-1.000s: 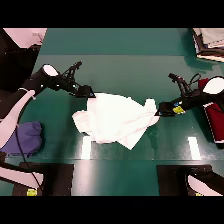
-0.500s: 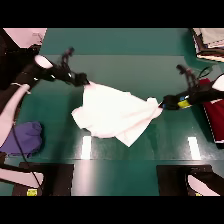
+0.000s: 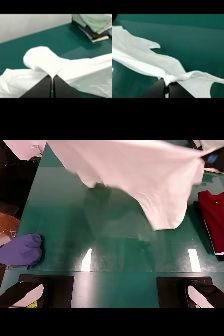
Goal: Fold the shirts.
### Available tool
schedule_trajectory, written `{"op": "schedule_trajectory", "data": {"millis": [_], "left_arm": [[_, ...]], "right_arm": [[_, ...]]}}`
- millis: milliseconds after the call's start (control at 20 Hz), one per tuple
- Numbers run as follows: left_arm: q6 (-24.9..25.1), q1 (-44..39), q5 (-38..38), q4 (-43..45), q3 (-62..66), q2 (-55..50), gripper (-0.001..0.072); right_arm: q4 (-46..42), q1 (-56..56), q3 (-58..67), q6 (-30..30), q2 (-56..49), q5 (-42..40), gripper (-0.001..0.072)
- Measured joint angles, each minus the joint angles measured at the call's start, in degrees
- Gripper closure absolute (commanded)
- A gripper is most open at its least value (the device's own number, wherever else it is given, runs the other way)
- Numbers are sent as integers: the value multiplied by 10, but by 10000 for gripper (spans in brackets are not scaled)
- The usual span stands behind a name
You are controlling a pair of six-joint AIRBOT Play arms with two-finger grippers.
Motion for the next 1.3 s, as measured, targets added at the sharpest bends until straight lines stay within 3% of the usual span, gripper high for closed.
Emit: {"op": "schedule_trajectory", "data": {"millis": [250, 600, 950, 1300], "left_arm": [[2, 2, -11, 3, 74, 78, 682], [3, 2, -42, 24, 119, 82, 682], [1, 2, -96, 58, -46, -49, 681], [1, 2, -57, 57, -154, -250, 681]], "right_arm": [[-5, -2, 120, -7, 7, 14, 696], [-38, -3, 231, 11, -43, 103, 696], [-49, -3, 141, 18, -203, 150, 696], [-43, -3, 93, -10, -384, 22, 694]]}}
